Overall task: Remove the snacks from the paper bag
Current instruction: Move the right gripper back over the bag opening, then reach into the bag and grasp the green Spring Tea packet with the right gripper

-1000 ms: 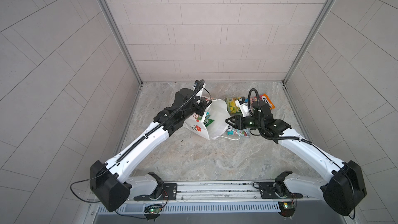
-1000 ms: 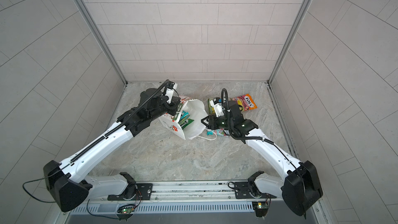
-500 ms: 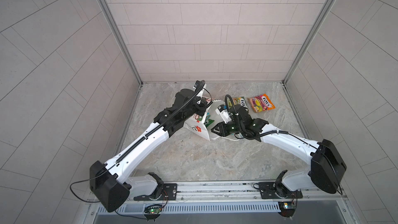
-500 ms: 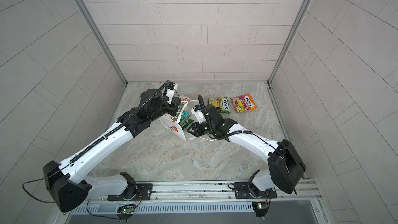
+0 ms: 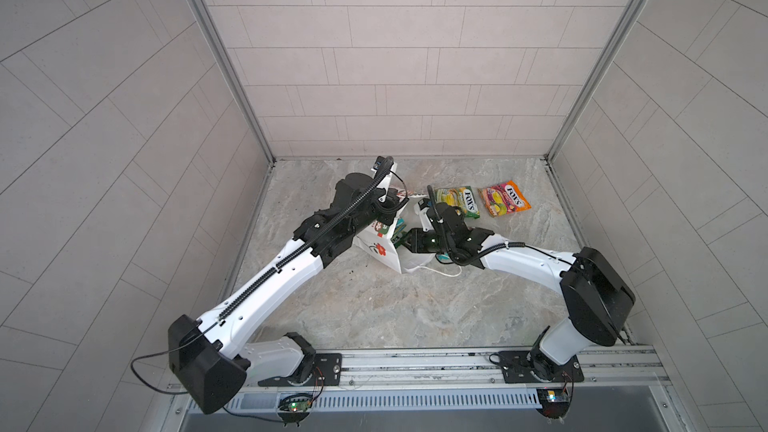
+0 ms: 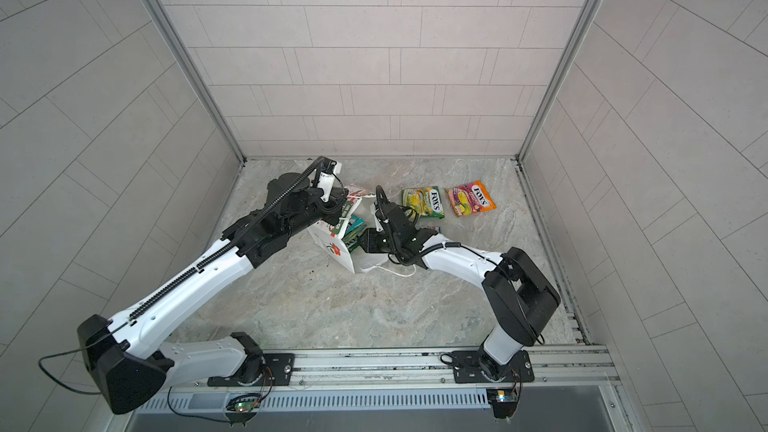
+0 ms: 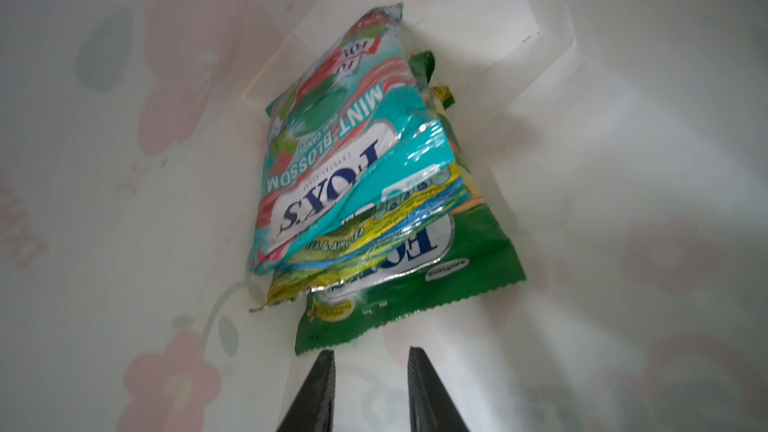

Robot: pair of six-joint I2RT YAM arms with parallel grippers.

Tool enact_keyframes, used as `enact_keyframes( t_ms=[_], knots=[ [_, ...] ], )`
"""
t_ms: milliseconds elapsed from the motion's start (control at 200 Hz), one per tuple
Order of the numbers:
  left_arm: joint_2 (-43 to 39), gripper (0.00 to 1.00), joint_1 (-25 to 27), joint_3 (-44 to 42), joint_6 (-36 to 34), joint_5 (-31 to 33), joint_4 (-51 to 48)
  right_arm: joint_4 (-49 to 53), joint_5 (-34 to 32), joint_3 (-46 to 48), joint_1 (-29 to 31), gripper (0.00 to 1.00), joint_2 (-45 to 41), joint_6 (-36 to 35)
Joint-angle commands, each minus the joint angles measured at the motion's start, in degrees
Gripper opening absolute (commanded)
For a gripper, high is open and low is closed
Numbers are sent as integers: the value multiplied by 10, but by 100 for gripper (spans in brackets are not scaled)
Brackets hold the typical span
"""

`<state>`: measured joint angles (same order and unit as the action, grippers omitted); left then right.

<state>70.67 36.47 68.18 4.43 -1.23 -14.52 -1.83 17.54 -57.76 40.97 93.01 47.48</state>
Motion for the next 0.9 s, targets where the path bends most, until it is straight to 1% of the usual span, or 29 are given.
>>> enact_keyframes(
  t_ms=[0, 155, 225, 560, 896],
  knots=[
    [-12, 0, 4, -5, -7, -2, 21, -38, -40, -12, 5, 31, 17, 81],
    [-11, 0, 6, -7, -7, -3, 23, -55, -53, -21, 5, 31, 40, 116],
    [-10, 0, 7, -7, -7, -3, 23, -67, -48, -24, 5, 31, 50, 124],
    [-9, 0, 13, -8, -11, -2, 23, -97, -33, -35, 5, 32, 85, 148],
    [-9, 0, 16, -8, -13, 0, 23, -100, -24, -56, 6, 32, 116, 158]
  ],
)
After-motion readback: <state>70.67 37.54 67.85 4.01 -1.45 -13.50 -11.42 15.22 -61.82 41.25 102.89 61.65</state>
